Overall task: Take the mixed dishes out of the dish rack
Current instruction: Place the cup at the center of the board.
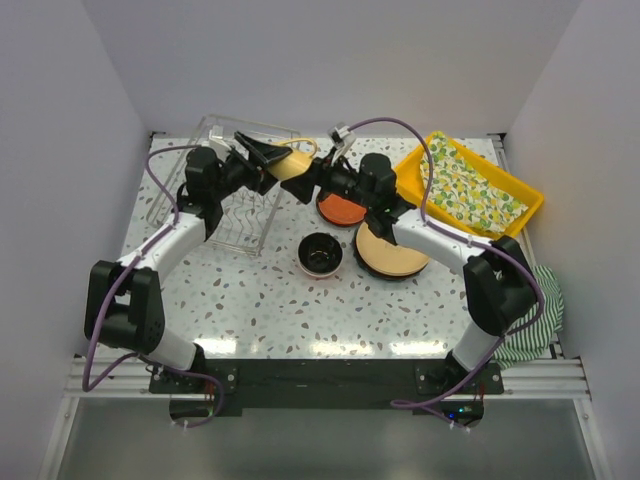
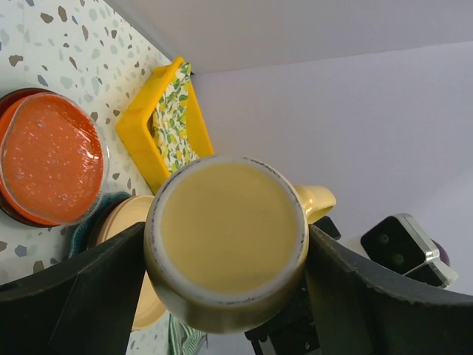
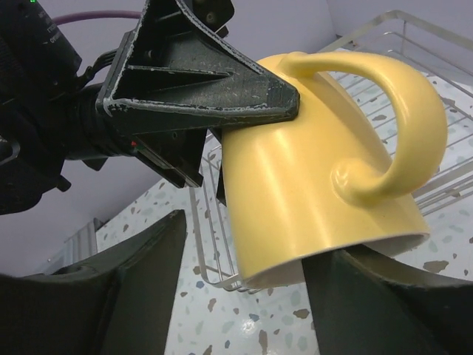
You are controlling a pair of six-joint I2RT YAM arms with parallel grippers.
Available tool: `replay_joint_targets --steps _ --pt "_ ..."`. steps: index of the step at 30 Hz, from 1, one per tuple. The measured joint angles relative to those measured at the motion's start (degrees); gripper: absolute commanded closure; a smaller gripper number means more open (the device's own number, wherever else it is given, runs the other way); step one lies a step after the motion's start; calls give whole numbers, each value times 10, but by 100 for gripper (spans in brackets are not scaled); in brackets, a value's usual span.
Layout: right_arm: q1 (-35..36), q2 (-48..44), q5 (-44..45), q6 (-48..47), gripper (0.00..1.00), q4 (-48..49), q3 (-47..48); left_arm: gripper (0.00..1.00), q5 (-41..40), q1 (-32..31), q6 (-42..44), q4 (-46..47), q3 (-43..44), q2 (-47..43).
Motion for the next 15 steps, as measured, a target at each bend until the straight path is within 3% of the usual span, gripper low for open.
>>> replay_joint_targets --steps 5,7,9,10,13,15 --pt "-1 3 -17 2 71 1 3 96 0 -4 -19 19 -5 0" --pt "-3 3 -21 2 89 0 3 93 0 -4 -27 28 -10 -2" --pt "-3 3 -28 7 100 0 3 84 -3 -5 -37 39 -16 -2" --pt "-3 2 -27 6 100 -1 3 80 -4 -4 -45 41 -19 -2" --pt "-4 -1 -27 -2 100 -4 3 52 -8 -4 -57 44 -25 -4" --pt "-3 -6 -26 -10 100 -14 3 39 -8 -4 -62 46 -32 -8"
